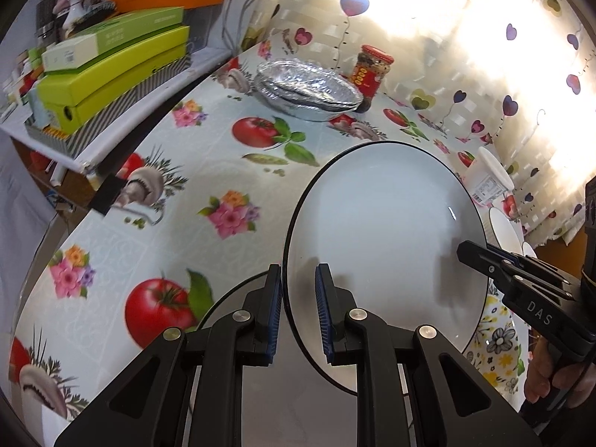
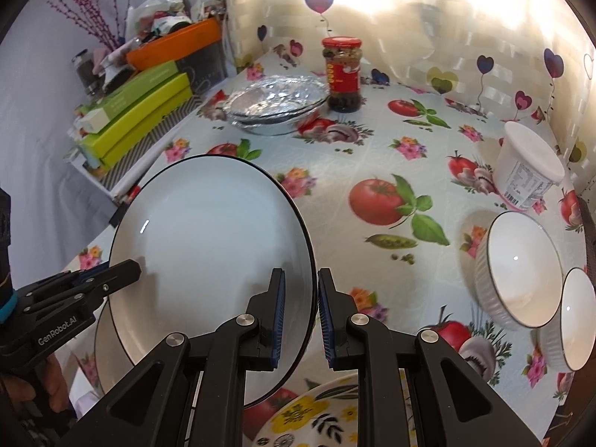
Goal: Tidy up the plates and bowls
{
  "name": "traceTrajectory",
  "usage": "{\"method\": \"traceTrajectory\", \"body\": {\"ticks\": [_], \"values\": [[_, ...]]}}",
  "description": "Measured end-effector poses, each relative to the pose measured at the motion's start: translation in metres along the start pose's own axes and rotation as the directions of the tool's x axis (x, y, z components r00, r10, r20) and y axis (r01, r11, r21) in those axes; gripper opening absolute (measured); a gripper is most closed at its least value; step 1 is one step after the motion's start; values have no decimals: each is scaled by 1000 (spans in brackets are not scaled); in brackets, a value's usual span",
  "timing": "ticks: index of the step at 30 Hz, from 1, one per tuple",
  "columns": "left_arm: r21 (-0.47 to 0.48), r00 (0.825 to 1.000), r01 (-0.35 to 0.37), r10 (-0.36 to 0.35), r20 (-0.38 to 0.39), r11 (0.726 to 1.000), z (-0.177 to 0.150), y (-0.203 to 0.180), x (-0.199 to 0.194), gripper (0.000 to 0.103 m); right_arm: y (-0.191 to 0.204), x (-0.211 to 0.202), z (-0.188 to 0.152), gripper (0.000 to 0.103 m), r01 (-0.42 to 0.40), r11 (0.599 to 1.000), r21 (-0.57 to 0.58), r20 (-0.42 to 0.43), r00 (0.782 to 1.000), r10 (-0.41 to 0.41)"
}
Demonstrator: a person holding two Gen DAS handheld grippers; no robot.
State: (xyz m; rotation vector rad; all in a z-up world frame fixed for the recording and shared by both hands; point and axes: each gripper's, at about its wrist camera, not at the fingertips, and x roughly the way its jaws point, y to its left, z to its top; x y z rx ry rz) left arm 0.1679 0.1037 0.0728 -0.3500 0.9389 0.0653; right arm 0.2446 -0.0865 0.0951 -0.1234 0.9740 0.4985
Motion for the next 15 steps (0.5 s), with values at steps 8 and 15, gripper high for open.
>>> {"method": "traceTrajectory", "body": {"ticks": [8,15], "values": [[-43,1000,-8,8,-4,999,-16,18,-5,19,18,0,-13,17,-23,1000,-21,-11,1000,23],[-57,1000,-20,20,-7,998,-25,30,-10,19,32,-2,-21,17,-39,999,-30,-18,999,38]]}}
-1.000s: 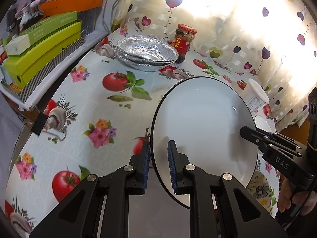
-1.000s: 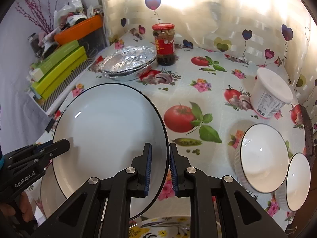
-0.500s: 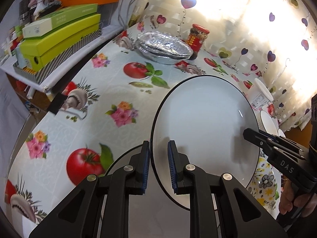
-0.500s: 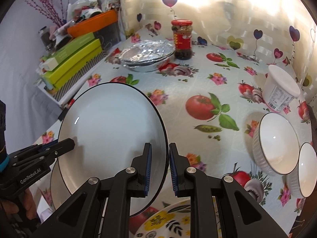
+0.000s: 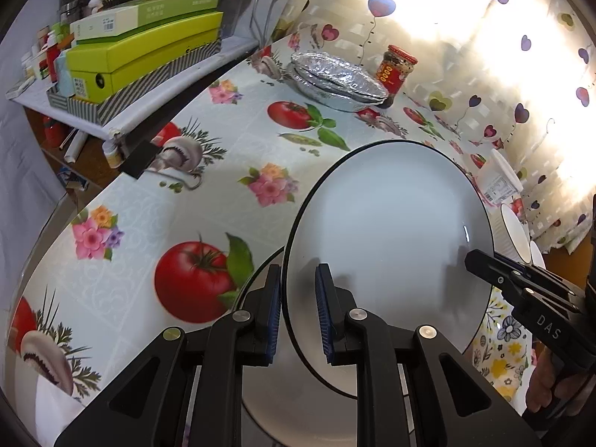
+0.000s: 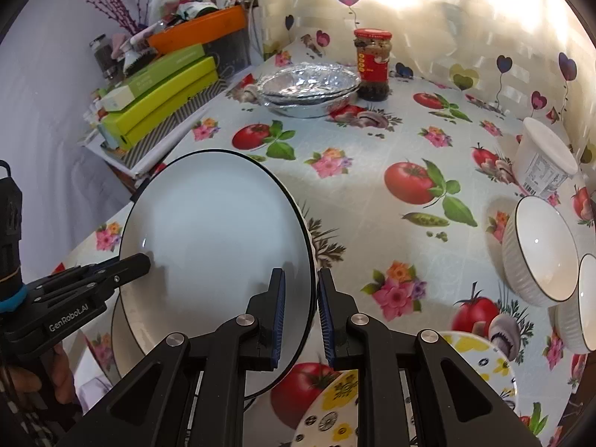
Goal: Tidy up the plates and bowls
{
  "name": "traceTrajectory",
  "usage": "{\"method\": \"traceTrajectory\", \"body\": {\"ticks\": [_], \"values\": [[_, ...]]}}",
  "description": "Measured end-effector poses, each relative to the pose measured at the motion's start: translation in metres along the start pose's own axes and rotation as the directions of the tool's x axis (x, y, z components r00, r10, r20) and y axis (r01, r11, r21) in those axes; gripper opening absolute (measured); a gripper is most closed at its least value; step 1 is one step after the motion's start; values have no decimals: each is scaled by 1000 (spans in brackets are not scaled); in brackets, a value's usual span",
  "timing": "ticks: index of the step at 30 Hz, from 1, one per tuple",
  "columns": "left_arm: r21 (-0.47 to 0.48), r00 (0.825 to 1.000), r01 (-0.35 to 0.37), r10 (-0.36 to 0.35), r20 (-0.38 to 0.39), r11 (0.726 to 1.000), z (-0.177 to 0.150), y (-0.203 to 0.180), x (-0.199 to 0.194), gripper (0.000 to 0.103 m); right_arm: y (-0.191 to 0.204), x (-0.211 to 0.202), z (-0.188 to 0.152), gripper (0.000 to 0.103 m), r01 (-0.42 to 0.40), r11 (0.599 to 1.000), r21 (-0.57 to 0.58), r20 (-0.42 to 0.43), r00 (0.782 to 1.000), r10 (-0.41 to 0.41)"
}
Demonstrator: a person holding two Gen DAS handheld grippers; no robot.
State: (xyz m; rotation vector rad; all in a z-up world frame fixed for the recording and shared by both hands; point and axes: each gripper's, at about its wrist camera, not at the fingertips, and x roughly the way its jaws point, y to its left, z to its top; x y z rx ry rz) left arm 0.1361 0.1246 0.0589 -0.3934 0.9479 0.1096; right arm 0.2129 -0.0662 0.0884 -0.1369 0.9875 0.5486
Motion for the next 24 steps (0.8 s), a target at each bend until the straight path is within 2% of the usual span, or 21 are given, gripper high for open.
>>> {"method": "traceTrajectory", "body": {"ticks": [11,24], "values": [[-17,1000,-20,19,-9,1000,-16,18,-6,19,17,5,-15,17,-25,1000,-5,-29,999,25],[5,999,-39,39,-10,999,-22,19,-11,19,21,11,-29,17,-24,1000,8,-44,999,25]]}}
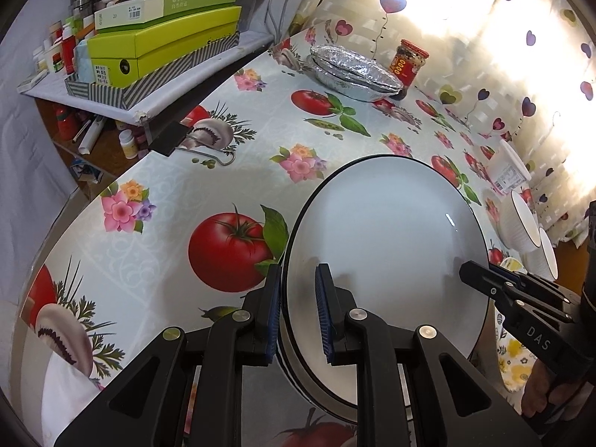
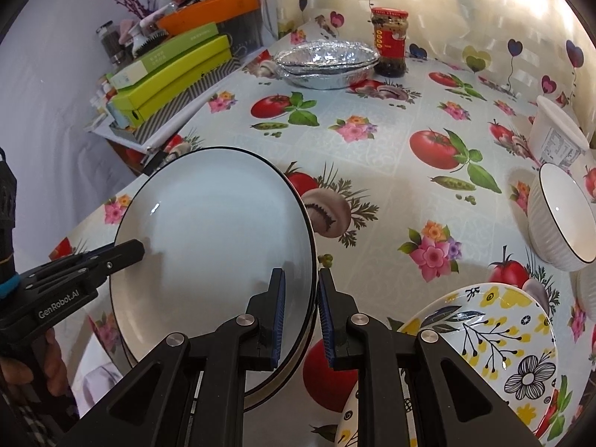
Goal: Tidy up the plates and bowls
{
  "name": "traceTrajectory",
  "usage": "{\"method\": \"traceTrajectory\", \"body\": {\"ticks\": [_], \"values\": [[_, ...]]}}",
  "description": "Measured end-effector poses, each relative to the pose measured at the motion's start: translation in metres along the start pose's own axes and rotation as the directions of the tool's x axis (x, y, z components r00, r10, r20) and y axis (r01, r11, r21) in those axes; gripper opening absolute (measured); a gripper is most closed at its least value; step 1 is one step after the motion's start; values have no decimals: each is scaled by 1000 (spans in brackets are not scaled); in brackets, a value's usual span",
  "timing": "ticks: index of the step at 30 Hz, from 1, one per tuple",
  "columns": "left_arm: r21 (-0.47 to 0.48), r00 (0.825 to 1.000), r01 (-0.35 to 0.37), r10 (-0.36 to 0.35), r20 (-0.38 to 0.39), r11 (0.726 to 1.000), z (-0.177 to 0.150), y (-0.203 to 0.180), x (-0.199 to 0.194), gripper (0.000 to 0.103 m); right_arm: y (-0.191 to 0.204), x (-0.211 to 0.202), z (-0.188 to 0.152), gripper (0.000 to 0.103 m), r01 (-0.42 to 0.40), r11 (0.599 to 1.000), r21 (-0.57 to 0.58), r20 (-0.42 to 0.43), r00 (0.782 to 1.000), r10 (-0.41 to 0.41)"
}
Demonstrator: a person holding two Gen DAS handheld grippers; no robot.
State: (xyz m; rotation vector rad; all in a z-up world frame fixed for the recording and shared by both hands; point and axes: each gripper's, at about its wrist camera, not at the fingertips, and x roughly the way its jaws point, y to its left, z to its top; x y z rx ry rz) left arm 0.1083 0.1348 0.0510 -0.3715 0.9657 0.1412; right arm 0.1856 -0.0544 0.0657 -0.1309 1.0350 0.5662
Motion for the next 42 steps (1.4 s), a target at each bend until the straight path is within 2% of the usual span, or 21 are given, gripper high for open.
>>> {"method": "traceTrajectory", "body": {"ticks": [20,23,27,36,42], "values": [[21,1000,-19,19,2,1000,-5,-4,-3,19,-1,-5,-7,17,8,1000,7,23,1000,-8],[9,998,-54,54,-9,998,-5,0,0,20,1,-7,-8,18,-17,1000,3,35,999,17],[-3,1000,-31,31,-7,1000,-6,2,0,20,7,-7,-9,18,10,1000,-19,45,999,-9],[10,999,-42,42,-7,999,-8,-2,-1,20,1,-8,-12,18,-5,1000,8,54,999,4],[5,1000,-17,17,-4,1000,-8,1,-2,22,-1,-9,-14,18,-15,1000,25,60,998,14]]}}
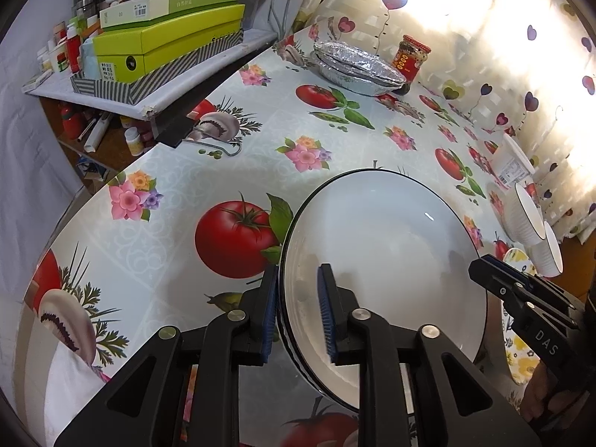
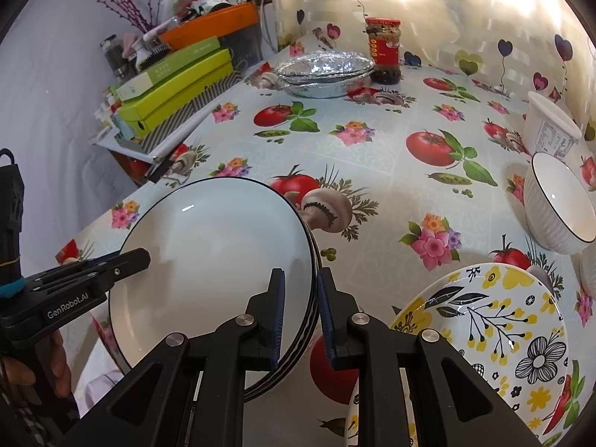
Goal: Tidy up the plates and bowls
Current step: 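Lower the plate stack and open the left tool while the right tool releases its stack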
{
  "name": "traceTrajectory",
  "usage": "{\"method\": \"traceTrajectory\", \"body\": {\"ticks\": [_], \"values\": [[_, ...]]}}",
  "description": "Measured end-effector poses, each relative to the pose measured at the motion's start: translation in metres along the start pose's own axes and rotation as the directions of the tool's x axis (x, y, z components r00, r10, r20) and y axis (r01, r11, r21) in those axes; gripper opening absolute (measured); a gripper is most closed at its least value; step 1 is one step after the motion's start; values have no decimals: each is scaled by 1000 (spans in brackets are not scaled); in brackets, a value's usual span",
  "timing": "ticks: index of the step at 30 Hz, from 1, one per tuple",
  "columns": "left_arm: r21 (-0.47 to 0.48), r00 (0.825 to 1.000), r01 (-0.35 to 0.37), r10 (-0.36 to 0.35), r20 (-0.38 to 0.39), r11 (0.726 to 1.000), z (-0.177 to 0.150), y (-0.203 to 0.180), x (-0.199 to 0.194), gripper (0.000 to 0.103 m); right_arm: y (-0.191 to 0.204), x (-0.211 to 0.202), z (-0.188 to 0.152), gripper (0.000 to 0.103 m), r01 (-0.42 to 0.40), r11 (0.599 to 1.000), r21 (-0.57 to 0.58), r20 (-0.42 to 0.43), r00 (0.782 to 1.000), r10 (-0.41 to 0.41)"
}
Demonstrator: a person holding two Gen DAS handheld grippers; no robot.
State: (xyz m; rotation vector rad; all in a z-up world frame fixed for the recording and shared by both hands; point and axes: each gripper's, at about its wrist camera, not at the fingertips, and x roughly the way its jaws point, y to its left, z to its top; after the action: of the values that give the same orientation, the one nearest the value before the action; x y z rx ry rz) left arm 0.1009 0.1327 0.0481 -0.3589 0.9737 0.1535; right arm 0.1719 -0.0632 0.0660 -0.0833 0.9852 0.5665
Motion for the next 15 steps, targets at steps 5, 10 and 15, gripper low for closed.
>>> {"method": "traceTrajectory", "body": {"ticks": [5,10,15], "values": [[32,999,-21,20,38,999,0,0,-7,23,-6,0,-4,25,9,1000,21,-4,1000,-9],[49,998,-9,6,62,999,-1,-3,-15,28,-10,-11,-7,30,-1,999,46,25,1000,0],[63,995,-3,-3,101,998,-1,-10,-26,30,-17,-27,-10,36,6,997,72,57,998,-10]]}}
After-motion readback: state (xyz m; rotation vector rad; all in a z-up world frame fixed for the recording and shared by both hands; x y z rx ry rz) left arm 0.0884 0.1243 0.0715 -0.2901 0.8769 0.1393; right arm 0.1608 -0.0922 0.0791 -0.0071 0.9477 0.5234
